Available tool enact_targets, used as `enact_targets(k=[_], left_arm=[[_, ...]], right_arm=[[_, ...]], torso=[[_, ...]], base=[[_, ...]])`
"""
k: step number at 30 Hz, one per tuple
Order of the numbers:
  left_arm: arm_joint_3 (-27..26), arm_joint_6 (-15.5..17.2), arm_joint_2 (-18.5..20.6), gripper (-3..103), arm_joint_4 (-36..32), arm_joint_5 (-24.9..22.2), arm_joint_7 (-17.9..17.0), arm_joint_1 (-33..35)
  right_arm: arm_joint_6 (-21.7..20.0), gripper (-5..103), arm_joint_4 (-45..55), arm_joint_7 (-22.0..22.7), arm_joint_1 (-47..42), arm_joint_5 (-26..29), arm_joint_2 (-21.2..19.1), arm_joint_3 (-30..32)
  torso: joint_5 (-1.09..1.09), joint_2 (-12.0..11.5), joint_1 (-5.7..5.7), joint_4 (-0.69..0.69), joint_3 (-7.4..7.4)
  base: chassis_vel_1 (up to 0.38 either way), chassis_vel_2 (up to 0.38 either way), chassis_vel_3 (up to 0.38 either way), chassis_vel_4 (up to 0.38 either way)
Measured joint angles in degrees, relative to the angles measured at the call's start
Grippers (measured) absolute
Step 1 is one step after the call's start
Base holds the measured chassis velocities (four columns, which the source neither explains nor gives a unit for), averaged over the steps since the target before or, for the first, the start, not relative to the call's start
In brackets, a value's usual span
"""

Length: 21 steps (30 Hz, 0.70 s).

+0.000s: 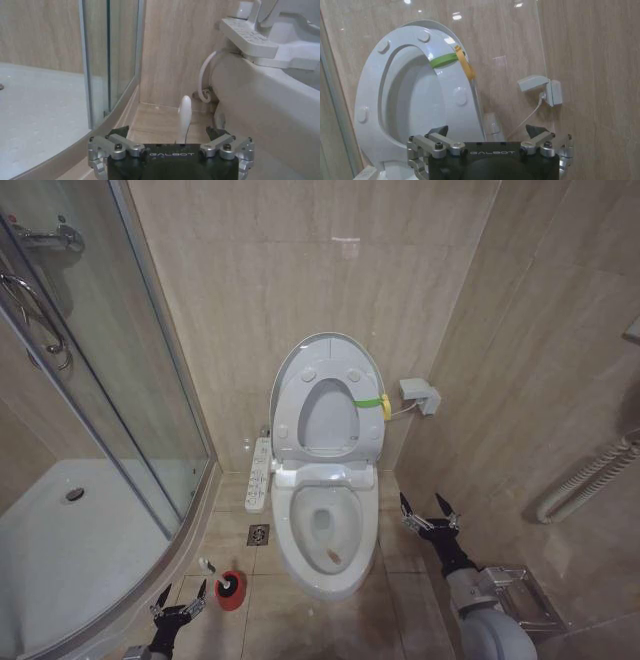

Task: Open the toilet lid, clean the toilet bowl with a toilet brush, close the toilet lid, and flush.

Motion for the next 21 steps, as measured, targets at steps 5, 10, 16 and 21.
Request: enact_targets(k=[5, 10, 16, 21], left_arm=[[0.4, -1.1, 0.1, 100, 3.9, -1.0, 4.8, -3.1], [1.6, -1.0, 0.5, 100, 5.8, -1.7, 5.9, -5.6], [2.5, -0.4, 0.6, 100, 8.0, -1.7, 5.9, -8.2], [3.0, 0.2, 0.4, 100, 9.5, -2.0, 5.9, -10.0]], right_arm=[[0.0, 100, 0.0, 0.0, 0.0, 0.0, 0.0, 0.0], [0.0, 100, 0.0, 0.0, 0.0, 0.0, 0.0, 0.0], [0.0, 100, 0.0, 0.0, 0.0, 0.0, 0.0, 0.0], [0.0, 100, 0.0, 0.0, 0.0, 0.0, 0.0, 0.0]], torso=[[0.0, 0.0, 0.0, -0.01, 0.0], [0.0, 0.0, 0.0, -0.01, 0.0], [0.0, 0.0, 0.0, 0.0, 0.0], [0.0, 0.0, 0.0, -0.01, 0.0]], base=[[0.0, 0.0, 0.0, 0.0], [0.0, 0.0, 0.0, 0.0], [0.0, 0.0, 0.0, 0.0], [0.0, 0.0, 0.0, 0.0]])
